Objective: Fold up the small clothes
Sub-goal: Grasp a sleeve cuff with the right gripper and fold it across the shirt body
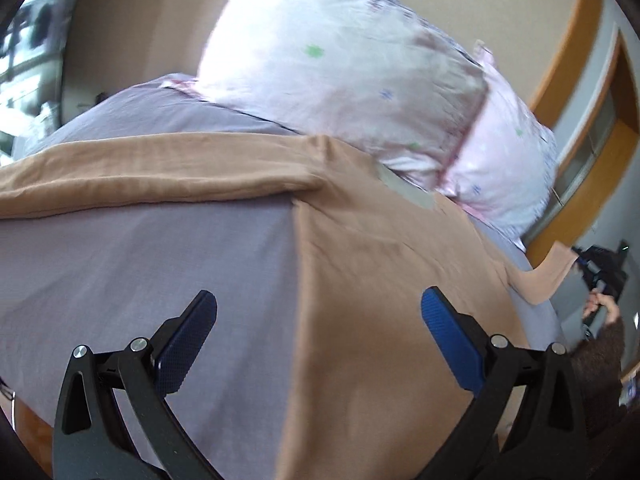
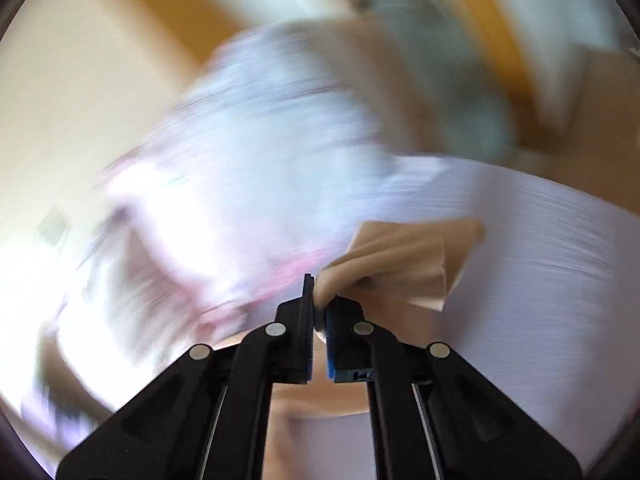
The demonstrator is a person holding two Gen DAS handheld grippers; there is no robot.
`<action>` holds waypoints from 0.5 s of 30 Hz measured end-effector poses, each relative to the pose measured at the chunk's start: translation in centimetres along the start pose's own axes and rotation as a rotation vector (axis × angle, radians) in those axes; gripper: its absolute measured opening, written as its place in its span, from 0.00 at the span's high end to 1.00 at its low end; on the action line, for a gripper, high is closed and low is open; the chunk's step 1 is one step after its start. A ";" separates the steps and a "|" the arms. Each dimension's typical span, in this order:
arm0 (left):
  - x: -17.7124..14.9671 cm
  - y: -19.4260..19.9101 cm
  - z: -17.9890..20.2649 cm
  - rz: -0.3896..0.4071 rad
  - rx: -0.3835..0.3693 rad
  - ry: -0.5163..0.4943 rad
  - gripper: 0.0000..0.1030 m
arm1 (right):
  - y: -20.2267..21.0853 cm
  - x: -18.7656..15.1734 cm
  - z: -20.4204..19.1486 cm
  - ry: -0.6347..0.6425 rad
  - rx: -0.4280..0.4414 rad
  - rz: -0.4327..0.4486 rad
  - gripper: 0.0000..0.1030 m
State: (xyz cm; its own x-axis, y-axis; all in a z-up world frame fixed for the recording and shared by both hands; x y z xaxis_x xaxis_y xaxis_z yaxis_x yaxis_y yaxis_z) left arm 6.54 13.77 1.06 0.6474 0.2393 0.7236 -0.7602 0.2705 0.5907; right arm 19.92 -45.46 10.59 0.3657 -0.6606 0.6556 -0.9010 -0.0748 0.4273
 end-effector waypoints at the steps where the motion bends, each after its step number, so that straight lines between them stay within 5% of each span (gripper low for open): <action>1: 0.3 0.3 -1.0 0.007 0.015 0.027 0.01 | -1.0 -1.1 -3.9 0.069 0.069 -0.035 0.96; 5: 1.4 1.9 -5.3 0.092 -0.055 0.209 0.01 | -6.0 -9.2 -18.8 0.311 0.328 -0.249 0.96; 8: 1.8 3.3 -8.0 0.145 -0.019 0.301 0.01 | -10.0 -17.7 -25.5 0.455 0.403 -0.430 0.96; 10: 2.1 4.3 -10.1 0.164 0.055 0.342 0.01 | -12.7 -25.0 -27.7 0.573 0.375 -0.601 0.94; 13: 2.0 4.9 -12.9 0.165 0.104 0.428 0.01 | -14.1 -34.0 -27.0 0.665 0.329 -0.912 0.78; 15: 1.9 5.4 -14.8 0.169 0.124 0.471 0.01 | -13.0 -35.5 -26.0 0.658 0.324 -0.957 0.52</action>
State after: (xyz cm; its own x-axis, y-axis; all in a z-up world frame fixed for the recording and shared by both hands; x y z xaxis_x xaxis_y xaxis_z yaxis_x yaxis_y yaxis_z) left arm 4.47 29.48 0.29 0.4472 0.6720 0.5902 -0.8389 0.0862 0.5375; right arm 24.74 -1.60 -2.05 0.8816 0.2650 0.3905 -0.1820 -0.5725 0.7994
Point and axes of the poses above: each gripper's, at about its wrist camera, not at the fingertips, and y roughly against the way its jaws point, z to its right, x to its top, the point moved 4 cm from there along -y, roughly the way its jaws point, and after that the axes turned 5 degrees about -y, right-handed, at the moved point
